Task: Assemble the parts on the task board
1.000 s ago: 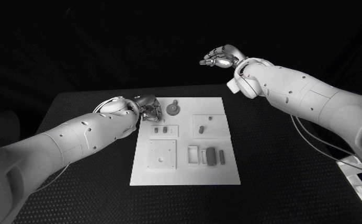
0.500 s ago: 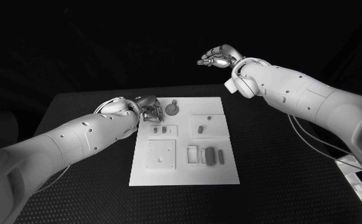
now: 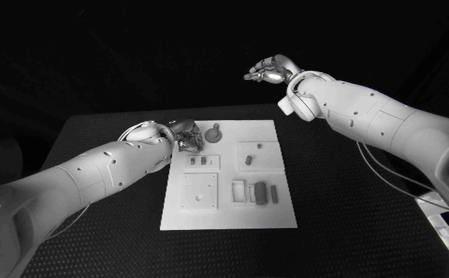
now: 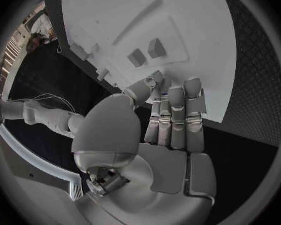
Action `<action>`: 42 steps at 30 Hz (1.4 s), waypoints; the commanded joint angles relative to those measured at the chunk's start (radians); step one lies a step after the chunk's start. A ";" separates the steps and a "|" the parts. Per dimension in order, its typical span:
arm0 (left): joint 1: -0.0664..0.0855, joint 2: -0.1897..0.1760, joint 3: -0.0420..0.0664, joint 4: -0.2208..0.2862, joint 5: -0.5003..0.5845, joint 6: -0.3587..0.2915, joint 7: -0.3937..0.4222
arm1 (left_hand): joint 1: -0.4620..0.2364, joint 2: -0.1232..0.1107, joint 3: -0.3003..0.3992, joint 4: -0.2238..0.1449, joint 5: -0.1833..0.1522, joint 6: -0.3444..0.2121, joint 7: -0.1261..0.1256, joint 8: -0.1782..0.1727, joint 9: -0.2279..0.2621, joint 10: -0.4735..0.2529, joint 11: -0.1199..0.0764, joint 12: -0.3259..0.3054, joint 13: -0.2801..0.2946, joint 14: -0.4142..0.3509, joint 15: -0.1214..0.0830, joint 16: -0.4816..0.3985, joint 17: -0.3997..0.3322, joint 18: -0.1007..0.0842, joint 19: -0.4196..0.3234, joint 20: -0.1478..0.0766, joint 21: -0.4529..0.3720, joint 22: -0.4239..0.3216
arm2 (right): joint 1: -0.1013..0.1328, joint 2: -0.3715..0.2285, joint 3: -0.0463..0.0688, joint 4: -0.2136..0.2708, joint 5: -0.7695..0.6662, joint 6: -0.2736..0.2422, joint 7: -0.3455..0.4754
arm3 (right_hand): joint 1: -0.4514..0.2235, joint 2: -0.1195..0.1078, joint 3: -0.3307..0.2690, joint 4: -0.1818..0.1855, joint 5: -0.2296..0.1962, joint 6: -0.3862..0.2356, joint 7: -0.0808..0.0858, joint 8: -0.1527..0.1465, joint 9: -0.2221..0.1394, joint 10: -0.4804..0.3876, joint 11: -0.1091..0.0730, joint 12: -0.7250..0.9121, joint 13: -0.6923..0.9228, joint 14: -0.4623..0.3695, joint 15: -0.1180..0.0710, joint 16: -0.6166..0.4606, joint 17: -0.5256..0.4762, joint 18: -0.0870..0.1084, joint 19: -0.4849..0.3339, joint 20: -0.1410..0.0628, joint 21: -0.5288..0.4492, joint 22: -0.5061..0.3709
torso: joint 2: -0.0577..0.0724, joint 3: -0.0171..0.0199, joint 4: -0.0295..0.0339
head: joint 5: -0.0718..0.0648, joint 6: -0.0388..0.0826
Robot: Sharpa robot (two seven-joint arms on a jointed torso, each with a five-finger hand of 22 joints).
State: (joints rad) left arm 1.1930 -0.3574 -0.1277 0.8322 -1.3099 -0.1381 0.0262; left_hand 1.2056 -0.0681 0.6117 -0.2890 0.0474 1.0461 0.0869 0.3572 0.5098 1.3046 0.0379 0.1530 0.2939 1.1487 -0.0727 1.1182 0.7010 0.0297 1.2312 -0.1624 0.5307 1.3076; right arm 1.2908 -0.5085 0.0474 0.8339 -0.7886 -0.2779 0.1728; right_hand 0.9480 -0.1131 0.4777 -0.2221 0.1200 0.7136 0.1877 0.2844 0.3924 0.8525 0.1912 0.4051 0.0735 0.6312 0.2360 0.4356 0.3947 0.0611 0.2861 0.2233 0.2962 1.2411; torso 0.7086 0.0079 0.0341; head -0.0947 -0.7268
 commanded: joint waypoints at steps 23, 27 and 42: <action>-0.012 0.024 -0.003 -0.020 0.004 -0.008 0.002 | -0.001 0.010 0.004 0.000 0.005 0.016 0.013 0.001 -0.003 0.006 0.001 -0.007 0.003 0.004 0.001 0.005 0.002 0.064 0.000 -0.006 0.004 0.017 | 0.000 0.003 0.001 -0.002 -0.001 0.012 0.013 | -0.002 0.009 -0.001 -0.005 -0.002 -0.007 0.048 0.006 -0.002 -0.003 0.004 0.001 -0.002 0.006 0.001 -0.007 0.002 0.021 0.008 -0.003 -0.008 0.001 | 0.000 -0.0004 -0.0002 | -0.004 -0.003; -0.012 0.026 -0.003 -0.020 0.006 -0.020 0.007 | -0.001 0.010 0.004 0.000 0.005 0.016 0.013 0.001 -0.003 0.007 0.000 -0.008 0.003 0.005 0.001 0.005 0.002 0.064 0.000 -0.006 0.004 0.017 | 0.000 0.003 0.001 -0.002 0.000 0.012 0.013 | -0.002 0.009 -0.001 -0.005 -0.002 -0.006 0.048 0.006 -0.002 -0.003 0.004 0.001 -0.002 0.006 0.001 -0.007 0.002 0.021 0.008 -0.003 -0.009 0.001 | 0.000 0.0001 0.0001 | -0.005 -0.003; -0.012 0.031 -0.003 -0.018 0.009 0.015 0.005 | -0.001 0.010 0.003 -0.001 0.006 0.019 0.011 0.001 -0.002 0.011 -0.001 -0.010 0.005 0.007 -0.001 0.007 0.003 0.064 0.003 -0.007 0.005 0.019 | 0.000 0.002 0.001 -0.002 0.000 0.014 0.013 | -0.002 0.009 -0.002 -0.005 -0.002 -0.006 0.048 0.006 -0.002 -0.003 0.004 0.001 -0.002 0.006 0.001 -0.007 0.002 0.021 0.008 -0.003 -0.010 0.002 | 0.000 0.0001 0.0003 | -0.008 -0.004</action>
State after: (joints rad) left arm 1.1847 -0.3337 -0.1295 0.8077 -1.3039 -0.1557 0.0245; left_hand 1.2026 -0.0659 0.6116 -0.2917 0.0493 1.0489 0.0877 0.3555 0.5057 1.3107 0.0366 0.1490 0.2976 1.1488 -0.0726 1.1221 0.7027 0.0299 1.2340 -0.1645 0.5308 1.3078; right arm 1.2908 -0.5070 0.0474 0.8311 -0.7882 -0.2772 0.1737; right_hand 0.9480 -0.1132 0.4777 -0.2221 0.1200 0.7136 0.1877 0.2844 0.3917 0.8525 0.1911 0.4051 0.0722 0.6312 0.2360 0.4315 0.3954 0.0768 0.2896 0.2196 0.2922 1.2420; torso 0.7084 0.0079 0.0341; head -0.1025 -0.7311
